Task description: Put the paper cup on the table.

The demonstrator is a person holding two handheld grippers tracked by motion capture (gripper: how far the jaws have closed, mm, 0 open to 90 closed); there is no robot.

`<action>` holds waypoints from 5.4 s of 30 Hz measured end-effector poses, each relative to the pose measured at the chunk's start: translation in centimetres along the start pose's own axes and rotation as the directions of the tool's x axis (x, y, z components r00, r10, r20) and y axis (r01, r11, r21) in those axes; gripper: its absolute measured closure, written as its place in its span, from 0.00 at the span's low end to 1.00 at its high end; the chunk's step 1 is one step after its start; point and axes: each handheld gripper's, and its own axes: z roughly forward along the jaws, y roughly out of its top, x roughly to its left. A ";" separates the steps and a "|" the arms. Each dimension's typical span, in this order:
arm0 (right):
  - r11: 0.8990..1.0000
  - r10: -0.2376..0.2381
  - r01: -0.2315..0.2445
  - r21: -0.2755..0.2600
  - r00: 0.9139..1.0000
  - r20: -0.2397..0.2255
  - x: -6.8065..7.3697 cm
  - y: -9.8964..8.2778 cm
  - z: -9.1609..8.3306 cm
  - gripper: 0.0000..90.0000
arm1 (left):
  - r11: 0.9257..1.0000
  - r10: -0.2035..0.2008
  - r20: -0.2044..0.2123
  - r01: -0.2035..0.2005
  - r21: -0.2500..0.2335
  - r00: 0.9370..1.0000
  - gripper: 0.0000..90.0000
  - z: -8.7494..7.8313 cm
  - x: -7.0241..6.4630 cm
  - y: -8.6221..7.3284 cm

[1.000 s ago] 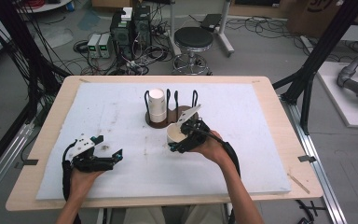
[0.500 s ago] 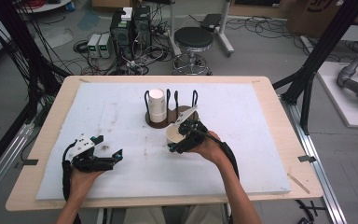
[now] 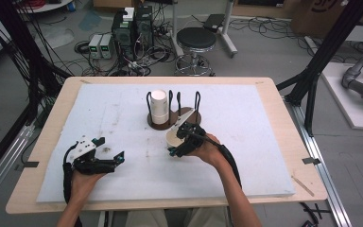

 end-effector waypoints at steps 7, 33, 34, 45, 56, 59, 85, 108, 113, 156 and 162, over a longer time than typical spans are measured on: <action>1.000 -0.007 0.007 0.020 1.000 0.003 0.2 0.2 0.6 0.35 | 1.000 -0.001 0.000 0.001 -0.001 1.000 0.02 0.0 0.0 0.0; 1.000 -0.004 0.005 0.017 1.000 -0.014 0.2 0.0 2.0 0.28 | 1.000 0.004 -0.002 -0.004 -0.011 1.000 0.02 -0.1 -0.1 -0.1; 1.000 -0.004 0.005 0.022 1.000 -0.014 0.2 0.0 2.1 0.24 | 1.000 0.004 -0.003 -0.004 -0.011 1.000 0.02 -0.1 -0.1 -0.1; 1.000 0.010 -0.010 0.030 1.000 -0.012 0.2 -0.2 2.4 0.19 | 1.000 0.004 0.002 -0.004 -0.011 1.000 0.02 -0.1 0.0 -0.1; 0.999 0.033 -0.033 -0.027 0.999 -0.011 -0.1 -2.6 0.6 0.19 | 1.000 0.003 0.001 -0.003 -0.007 1.000 0.02 -0.1 0.0 0.0; 0.998 0.044 -0.045 -0.054 0.999 -0.016 -0.2 -3.4 0.0 0.19 | 1.000 0.004 0.000 -0.004 -0.006 1.000 0.02 -0.1 0.0 0.0; 0.930 0.233 -0.200 -0.310 0.970 0.073 -0.2 -12.3 -3.4 0.19 | 1.000 -0.004 -0.005 0.004 -0.018 1.000 0.02 -0.2 0.0 -0.1; 0.838 0.409 -0.280 -0.469 0.891 0.198 -0.3 -17.4 -4.7 0.19 | 0.999 -0.013 -0.027 0.012 -0.043 1.000 0.02 -0.4 0.0 -0.2; 0.823 0.435 -0.285 -0.492 0.873 0.222 -0.3 -18.0 -4.6 0.19 | 0.999 -0.018 -0.025 0.017 -0.043 1.000 0.02 -0.5 0.1 -0.2; 0.832 0.425 -0.304 -0.464 0.887 0.180 -0.7 -18.2 -4.5 0.19 | 0.999 -0.021 -0.025 0.020 -0.042 0.999 0.02 -0.5 0.1 -0.2; 0.835 0.414 -0.291 -0.466 0.892 0.184 -0.6 -18.2 -4.5 0.19 | 0.999 -0.025 -0.022 0.025 -0.040 0.999 0.02 -0.5 0.1 -0.2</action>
